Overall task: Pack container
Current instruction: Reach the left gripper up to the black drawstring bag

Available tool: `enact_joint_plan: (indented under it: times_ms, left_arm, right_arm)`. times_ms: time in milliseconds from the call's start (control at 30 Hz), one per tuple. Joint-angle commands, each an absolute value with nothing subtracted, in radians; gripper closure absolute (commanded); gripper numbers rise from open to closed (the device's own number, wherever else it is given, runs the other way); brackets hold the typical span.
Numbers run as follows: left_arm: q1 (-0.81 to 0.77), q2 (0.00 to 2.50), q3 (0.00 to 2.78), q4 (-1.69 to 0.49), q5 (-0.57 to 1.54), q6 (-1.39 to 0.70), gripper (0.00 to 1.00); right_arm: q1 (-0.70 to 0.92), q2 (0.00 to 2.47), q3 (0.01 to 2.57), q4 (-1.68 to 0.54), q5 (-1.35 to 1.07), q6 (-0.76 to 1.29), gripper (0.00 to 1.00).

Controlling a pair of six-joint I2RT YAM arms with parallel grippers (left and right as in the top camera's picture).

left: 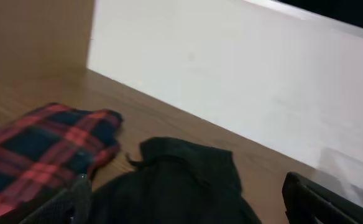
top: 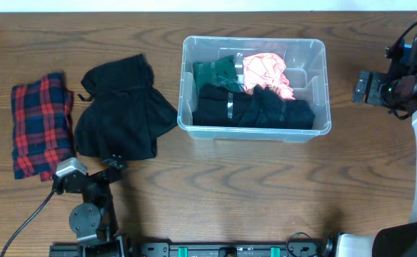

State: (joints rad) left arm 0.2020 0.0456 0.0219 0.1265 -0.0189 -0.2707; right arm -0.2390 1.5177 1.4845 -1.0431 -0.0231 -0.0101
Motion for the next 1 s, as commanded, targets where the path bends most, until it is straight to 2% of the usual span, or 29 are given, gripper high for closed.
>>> enact_joint_plan:
  times_ms: [0,267,467,633,733,967]
  left_arm:
    - [0.2,0.072,0.125,0.091,0.06,-0.278,0.02]
    - [0.2,0.425,0.601,-0.164,0.061,-0.109,0.02]
    - [0.2,0.822,1.1,-0.61,0.061,0.021,0.02]
    - [0.2,1.15,1.477,-0.946,0.061,0.03,0.02]
    - [0.2,1.283,1.587,-0.991,0.06,0.03,0.02]
    - [0.207,1.42,1.59,-0.952,0.048,0.03,0.02]
  right_arm:
    - [-0.245,1.519,1.484,-1.044,-0.023,0.003,0.01]
    - [-0.245,1.519,1.484,-1.044,-0.023,0.003,0.01]
    - [-0.245,1.519,1.484,-1.044,-0.023,0.003,0.01]
    - [-0.245,1.519,1.484,-1.044,-0.023,0.003,0.01]
    - [-0.245,1.519,1.484,-1.044,-0.023,0.003,0.01]
    - [-0.245,1.519,1.484,-1.044,-0.023,0.003,0.01]
